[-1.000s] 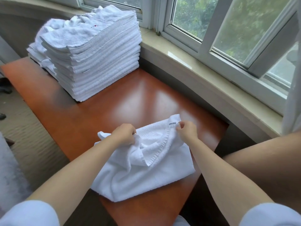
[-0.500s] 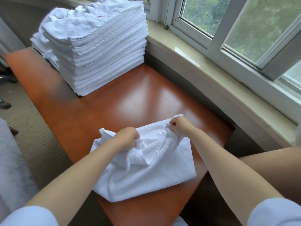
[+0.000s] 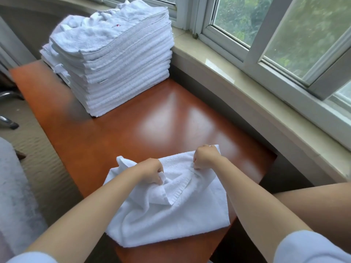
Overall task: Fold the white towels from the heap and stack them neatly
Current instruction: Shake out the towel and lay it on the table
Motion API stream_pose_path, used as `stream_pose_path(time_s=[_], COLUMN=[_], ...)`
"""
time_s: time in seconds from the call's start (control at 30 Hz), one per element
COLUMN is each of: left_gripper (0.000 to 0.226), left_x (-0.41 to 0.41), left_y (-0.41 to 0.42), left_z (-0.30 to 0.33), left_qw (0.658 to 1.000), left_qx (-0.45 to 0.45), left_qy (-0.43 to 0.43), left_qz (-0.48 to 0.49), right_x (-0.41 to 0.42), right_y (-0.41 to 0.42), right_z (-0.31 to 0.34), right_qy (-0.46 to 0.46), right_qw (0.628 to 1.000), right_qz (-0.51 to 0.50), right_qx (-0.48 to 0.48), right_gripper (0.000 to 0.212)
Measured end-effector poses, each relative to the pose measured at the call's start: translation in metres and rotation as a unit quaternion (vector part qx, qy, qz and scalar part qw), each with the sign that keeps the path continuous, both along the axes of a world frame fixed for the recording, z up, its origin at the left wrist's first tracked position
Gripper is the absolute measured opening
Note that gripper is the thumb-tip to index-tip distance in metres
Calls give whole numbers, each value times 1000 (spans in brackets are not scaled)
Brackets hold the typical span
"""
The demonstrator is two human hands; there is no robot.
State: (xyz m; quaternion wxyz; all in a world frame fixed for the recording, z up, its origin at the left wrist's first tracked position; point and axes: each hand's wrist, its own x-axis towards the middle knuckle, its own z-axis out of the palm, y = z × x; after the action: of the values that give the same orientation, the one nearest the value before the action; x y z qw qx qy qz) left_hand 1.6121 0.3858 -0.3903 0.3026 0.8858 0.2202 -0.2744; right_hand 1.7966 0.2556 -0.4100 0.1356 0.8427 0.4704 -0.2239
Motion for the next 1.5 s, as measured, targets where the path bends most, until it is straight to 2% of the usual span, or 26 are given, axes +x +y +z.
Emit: stream_pose_path(time_s=[0.1,0.2,0.37,0.47,0.53,0.6,0.63,0.67,0.73,0.8,0.83,0.9,1.0,1.1,1.17,1.23,1.3,1.4,1.5], left_gripper=[5,13,12,29,41,47,47,46,38,23,14,14,20,20,20,21,19,15,14], left_x=[0,0,-4,-10,-15,-22,-26,-32,-42,-51,-55,-64,-80,-99,-108,-119,-134,-158,-173], left_y=[0,2,2,3,10,21,27,33,47,60,66,76,87,89,86,84,86,86,78], left_z=[0,2,18,30,38,47,52,57,67,80,88,105,125,133,131,124,113,95,80], left_qw=[1000,999,997,992,991,986,980,971,939,880,844,781,716,653,635,638,678,748,773], left_qx=[25,43,62,95,59,5,-13,-24,-37,-22,-1,51,134,147,128,104,113,155,169], left_qy=[-12,-34,-15,-16,-34,-73,-100,-127,-201,-306,-358,-439,-508,-558,-564,-543,-498,-417,-368], left_qz=[-6,0,52,85,111,146,170,199,276,361,398,440,461,490,512,536,529,492,488], right_x=[-3,-7,-11,-15,-20,-21,-20,-18,-15,-13,-12,-12,-12,-20,-29,-36,-42,-50,-64], right_y=[-10,-21,-21,-17,-19,-21,-23,-24,-27,-31,-34,-39,-48,-57,-62,-68,-77,-93,-105], right_z=[-4,-3,4,12,22,33,39,48,70,95,108,128,141,147,148,144,136,110,73], right_qy=[36,79,60,36,25,48,68,81,93,121,134,157,152,153,174,202,197,135,129], right_qw=[997,988,994,997,997,988,972,940,840,745,709,668,624,555,565,608,675,797,877], right_qz=[-7,-51,-80,-74,-76,-138,-194,-260,-382,-445,-460,-464,-461,-470,-448,-405,-354,-283,-253], right_qx=[62,121,32,-6,-17,42,116,207,373,482,518,560,613,669,671,653,616,517,387], right_gripper=[19,25,28,32,31,32,35,39,43,44,43,32,21,22,19,14,13,20,18])
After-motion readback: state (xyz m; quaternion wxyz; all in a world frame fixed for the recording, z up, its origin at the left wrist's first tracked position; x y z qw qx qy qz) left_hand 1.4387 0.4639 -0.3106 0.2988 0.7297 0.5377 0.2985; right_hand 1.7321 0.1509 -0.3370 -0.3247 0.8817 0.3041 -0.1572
